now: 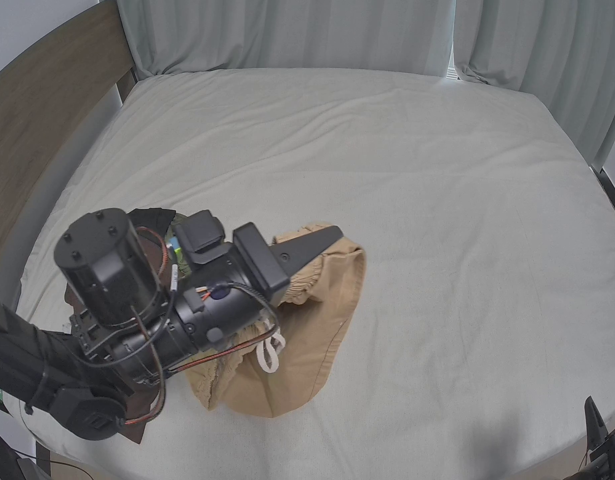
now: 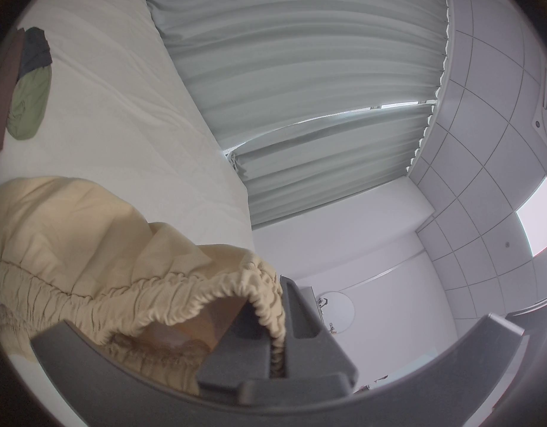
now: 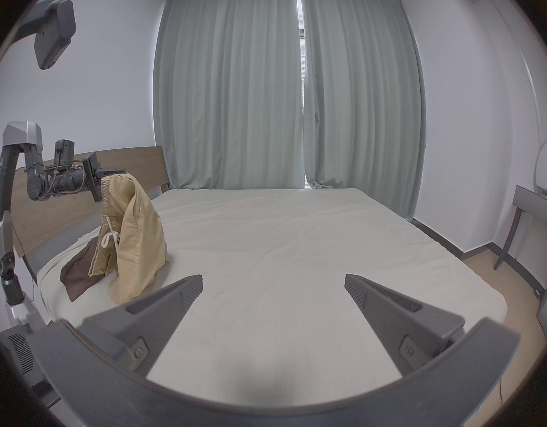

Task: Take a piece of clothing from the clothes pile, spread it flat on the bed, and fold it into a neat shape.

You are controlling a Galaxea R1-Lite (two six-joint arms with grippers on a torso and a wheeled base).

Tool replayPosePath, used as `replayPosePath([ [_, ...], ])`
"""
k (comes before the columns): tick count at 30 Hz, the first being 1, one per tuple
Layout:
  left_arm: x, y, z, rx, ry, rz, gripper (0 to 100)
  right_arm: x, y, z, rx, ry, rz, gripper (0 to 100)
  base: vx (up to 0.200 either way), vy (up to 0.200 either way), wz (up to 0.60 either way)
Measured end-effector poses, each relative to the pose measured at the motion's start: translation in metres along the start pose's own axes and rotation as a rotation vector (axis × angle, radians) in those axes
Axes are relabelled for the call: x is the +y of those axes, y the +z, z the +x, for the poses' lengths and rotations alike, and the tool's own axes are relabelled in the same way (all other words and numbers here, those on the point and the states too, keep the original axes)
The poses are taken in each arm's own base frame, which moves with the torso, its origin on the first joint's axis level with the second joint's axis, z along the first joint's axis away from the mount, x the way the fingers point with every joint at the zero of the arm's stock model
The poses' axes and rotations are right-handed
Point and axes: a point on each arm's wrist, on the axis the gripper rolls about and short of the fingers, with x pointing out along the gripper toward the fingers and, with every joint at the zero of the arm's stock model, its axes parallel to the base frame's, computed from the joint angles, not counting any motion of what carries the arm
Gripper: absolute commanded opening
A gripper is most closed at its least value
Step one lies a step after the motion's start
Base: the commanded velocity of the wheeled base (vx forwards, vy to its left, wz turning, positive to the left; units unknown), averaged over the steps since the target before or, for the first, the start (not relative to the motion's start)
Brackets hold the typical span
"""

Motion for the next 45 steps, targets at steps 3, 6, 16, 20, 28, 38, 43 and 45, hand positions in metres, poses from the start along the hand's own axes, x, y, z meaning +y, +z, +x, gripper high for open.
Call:
replayPosePath([
  [3, 0.003, -0.007, 0.013, 0.019, -0.009, -0.006, 0, 0.0, 0.0, 0.0, 0.0, 0.001, 0.0, 100, 0.0, 0.0, 0.0],
  [6, 0.006, -0.017, 0.025, 0.041, -0.024, -0.011, 0, 0.0, 0.0, 0.0, 0.0, 0.001, 0.0, 100, 0.0, 0.0, 0.0],
  [16, 0.009, -0.046, 0.064, 0.105, -0.096, -0.038, 0, 0.0, 0.0, 0.0, 0.0, 0.001, 0.001, 100, 0.0, 0.0, 0.0],
  [20, 0.007, -0.051, 0.078, 0.128, -0.136, -0.07, 0, 0.0, 0.0, 0.0, 0.0, 0.002, 0.001, 100, 0.0, 0.0, 0.0],
  [28, -0.016, -0.06, 0.096, 0.148, -0.234, -0.111, 0, 0.0, 0.0, 0.0, 0.0, 0.002, 0.001, 100, 0.0, 0.0, 0.0],
  [38, -0.07, -0.069, 0.107, 0.165, -0.376, -0.122, 0, 0.0, 0.0, 0.0, 0.0, 0.001, 0.002, 100, 0.0, 0.0, 0.0],
  [43, -0.092, -0.06, 0.106, 0.135, -0.427, -0.146, 0, 0.0, 0.0, 0.0, 0.0, 0.002, 0.002, 100, 0.0, 0.0, 0.0],
  [45, -0.097, -0.055, 0.104, 0.126, -0.429, -0.174, 0, 0.0, 0.0, 0.0, 0.0, 0.002, 0.001, 100, 0.0, 0.0, 0.0],
])
